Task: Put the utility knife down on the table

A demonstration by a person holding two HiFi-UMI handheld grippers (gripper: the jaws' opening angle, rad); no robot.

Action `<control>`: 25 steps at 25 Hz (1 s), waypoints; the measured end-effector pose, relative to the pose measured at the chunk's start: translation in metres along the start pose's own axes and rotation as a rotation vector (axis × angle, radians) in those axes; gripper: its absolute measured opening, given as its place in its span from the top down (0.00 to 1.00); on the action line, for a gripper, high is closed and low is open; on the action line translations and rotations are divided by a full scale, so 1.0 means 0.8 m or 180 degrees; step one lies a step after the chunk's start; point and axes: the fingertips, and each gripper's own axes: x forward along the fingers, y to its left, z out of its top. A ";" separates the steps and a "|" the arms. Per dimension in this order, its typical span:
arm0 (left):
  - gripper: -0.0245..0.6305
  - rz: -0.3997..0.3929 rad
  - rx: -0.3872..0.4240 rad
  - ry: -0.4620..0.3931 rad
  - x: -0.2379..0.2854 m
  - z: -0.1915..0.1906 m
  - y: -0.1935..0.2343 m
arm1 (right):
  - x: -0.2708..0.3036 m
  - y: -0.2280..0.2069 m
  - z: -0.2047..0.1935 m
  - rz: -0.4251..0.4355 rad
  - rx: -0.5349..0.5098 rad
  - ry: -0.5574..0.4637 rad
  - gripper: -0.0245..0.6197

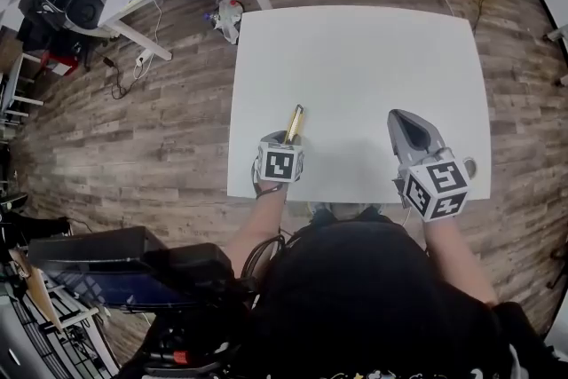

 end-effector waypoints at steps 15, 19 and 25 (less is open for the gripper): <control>0.78 0.0016 0.0054 0.0075 0.010 -0.003 -0.008 | -0.002 -0.008 -0.007 0.0020 0.0034 0.0035 0.92; 0.78 0.0065 0.0109 0.0096 0.013 -0.004 -0.007 | -0.005 -0.008 -0.008 0.0032 0.0049 0.0039 0.92; 0.78 0.0061 0.0169 0.0109 0.014 -0.002 -0.006 | -0.009 -0.009 -0.011 0.0022 0.0105 0.0042 0.92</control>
